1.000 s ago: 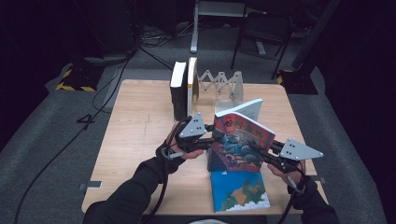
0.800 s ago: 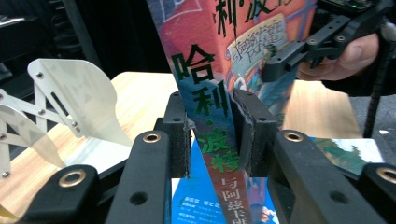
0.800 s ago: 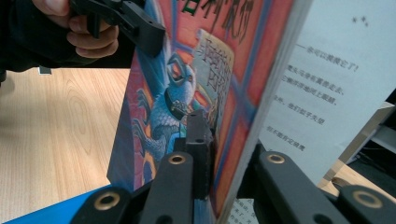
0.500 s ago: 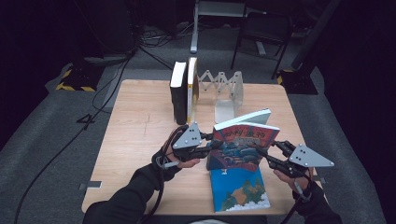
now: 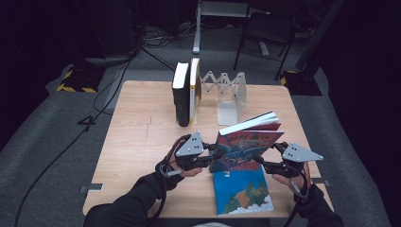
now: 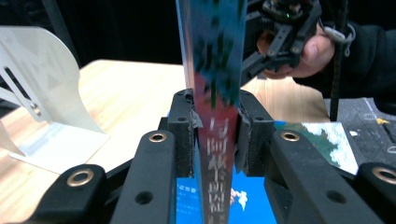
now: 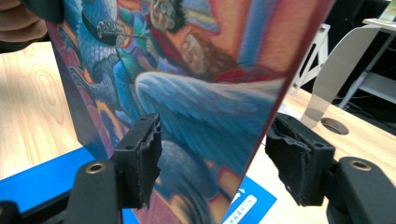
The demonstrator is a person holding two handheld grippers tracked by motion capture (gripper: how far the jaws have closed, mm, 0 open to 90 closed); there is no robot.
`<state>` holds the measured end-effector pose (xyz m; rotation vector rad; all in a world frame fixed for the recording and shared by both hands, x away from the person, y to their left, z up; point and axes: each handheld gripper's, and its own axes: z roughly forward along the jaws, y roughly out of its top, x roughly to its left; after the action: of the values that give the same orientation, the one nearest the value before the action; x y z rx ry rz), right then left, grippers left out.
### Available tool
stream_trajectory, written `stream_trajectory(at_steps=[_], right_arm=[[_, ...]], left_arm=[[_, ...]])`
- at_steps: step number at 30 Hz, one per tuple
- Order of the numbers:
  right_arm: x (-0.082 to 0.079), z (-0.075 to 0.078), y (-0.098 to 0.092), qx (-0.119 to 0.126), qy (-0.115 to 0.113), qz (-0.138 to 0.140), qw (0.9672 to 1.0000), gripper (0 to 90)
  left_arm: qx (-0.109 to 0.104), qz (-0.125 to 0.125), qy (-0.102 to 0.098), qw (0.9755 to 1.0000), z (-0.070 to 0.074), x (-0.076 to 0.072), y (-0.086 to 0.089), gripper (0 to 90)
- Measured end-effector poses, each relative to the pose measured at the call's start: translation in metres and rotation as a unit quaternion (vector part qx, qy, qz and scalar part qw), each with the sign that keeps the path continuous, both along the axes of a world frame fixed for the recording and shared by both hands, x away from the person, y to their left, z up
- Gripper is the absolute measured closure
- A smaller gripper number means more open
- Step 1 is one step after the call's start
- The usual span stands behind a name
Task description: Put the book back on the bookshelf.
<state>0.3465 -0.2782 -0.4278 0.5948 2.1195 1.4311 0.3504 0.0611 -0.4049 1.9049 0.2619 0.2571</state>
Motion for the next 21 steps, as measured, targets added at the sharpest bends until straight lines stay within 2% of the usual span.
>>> stream_trajectory(at_steps=[4,10,13,15,21], right_arm=[[0.003,-0.003,-0.002,0.007,0.01,0.004,0.9999,35.9],[0.003,-0.004,0.002,0.002,0.01,0.006,0.9999,36.7],[0.004,-0.004,-0.002,0.015,0.014,0.01,0.9997,43.1],[0.005,-0.003,-0.004,0.012,0.011,0.011,0.9998,45.2],[0.014,-0.004,0.004,0.014,0.011,0.013,0.9998,35.5]], left_arm=[[0.01,0.003,0.005,0.9999,-0.009,0.0,-0.002,71.6],[0.029,0.007,0.009,0.9995,-0.022,0.002,-0.008,71.2],[0.034,0.002,0.011,0.9994,-0.027,0.002,-0.011,71.3],[0.036,0.0,0.011,0.9993,-0.028,0.003,-0.011,71.3],[0.026,0.003,0.029,0.9992,-0.033,0.005,-0.009,70.5]])
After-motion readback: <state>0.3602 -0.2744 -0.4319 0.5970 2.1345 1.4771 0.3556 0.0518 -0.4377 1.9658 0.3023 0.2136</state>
